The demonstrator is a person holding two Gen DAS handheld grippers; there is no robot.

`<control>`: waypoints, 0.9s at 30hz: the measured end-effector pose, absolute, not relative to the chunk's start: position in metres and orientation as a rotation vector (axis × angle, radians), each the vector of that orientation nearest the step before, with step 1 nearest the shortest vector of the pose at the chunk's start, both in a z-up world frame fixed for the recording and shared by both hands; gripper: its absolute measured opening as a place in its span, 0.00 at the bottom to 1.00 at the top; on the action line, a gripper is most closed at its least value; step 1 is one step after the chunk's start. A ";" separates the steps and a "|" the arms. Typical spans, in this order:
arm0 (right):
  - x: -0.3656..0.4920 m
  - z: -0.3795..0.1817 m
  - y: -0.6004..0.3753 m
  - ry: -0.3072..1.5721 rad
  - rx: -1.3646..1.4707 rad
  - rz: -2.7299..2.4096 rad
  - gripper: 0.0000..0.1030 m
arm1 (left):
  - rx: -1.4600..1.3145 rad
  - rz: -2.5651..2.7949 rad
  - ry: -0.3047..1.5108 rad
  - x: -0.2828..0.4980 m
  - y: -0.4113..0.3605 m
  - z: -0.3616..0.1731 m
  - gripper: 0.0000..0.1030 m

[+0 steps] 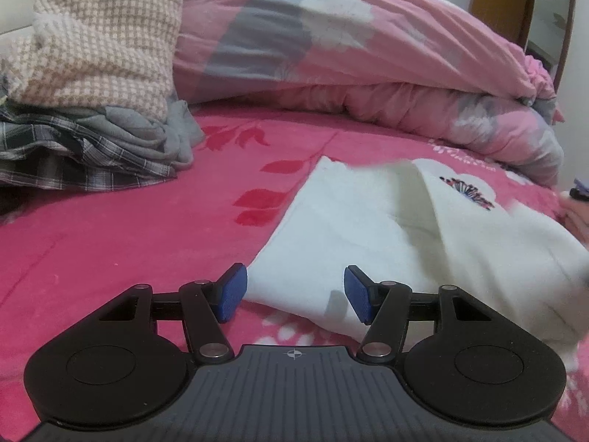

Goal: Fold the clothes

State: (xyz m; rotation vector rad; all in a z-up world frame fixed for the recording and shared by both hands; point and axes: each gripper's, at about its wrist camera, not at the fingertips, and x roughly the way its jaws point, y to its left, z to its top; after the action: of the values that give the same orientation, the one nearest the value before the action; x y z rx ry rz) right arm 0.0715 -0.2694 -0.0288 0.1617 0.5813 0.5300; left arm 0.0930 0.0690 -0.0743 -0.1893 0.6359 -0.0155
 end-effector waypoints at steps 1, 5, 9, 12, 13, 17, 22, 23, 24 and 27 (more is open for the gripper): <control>0.054 -0.027 -0.280 0.570 0.182 0.543 0.15 | -0.186 -0.017 0.633 0.092 0.068 -0.073 0.57; -0.013 -0.026 -0.323 0.527 0.258 0.520 0.14 | -0.161 -0.032 0.623 0.087 0.060 -0.066 0.57; -0.057 -0.040 -0.356 0.527 0.364 0.485 0.12 | -0.135 -0.055 0.624 0.082 0.049 -0.061 0.57; -0.077 -0.050 -0.361 0.535 0.390 0.529 0.11 | -0.127 -0.061 0.622 0.078 0.045 -0.057 0.57; -0.081 -0.053 -0.362 0.547 0.382 0.546 0.11 | -0.126 -0.063 0.619 0.076 0.044 -0.055 0.57; -0.089 -0.069 -0.365 0.662 0.359 0.595 0.11 | -0.114 -0.068 0.605 0.075 0.039 -0.047 0.57; -0.100 -0.063 -0.386 0.744 0.337 0.526 0.13 | -0.105 -0.101 0.602 0.080 0.029 -0.043 0.61; -0.102 -0.058 -0.392 0.746 0.341 0.506 0.14 | -0.104 -0.108 0.603 0.080 0.027 -0.042 0.61; -0.103 -0.051 -0.399 0.714 0.358 0.497 0.16 | -0.105 -0.112 0.606 0.081 0.026 -0.043 0.61; -0.098 -0.024 -0.416 0.529 0.441 0.496 0.37 | -0.107 -0.111 0.614 0.081 0.025 -0.042 0.61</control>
State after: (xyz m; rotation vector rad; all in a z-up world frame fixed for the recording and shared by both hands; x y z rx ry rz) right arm -0.0984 -0.4158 -0.0237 0.4410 0.5295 0.4965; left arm 0.0809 0.0254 -0.0425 -0.1073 0.6137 -0.1107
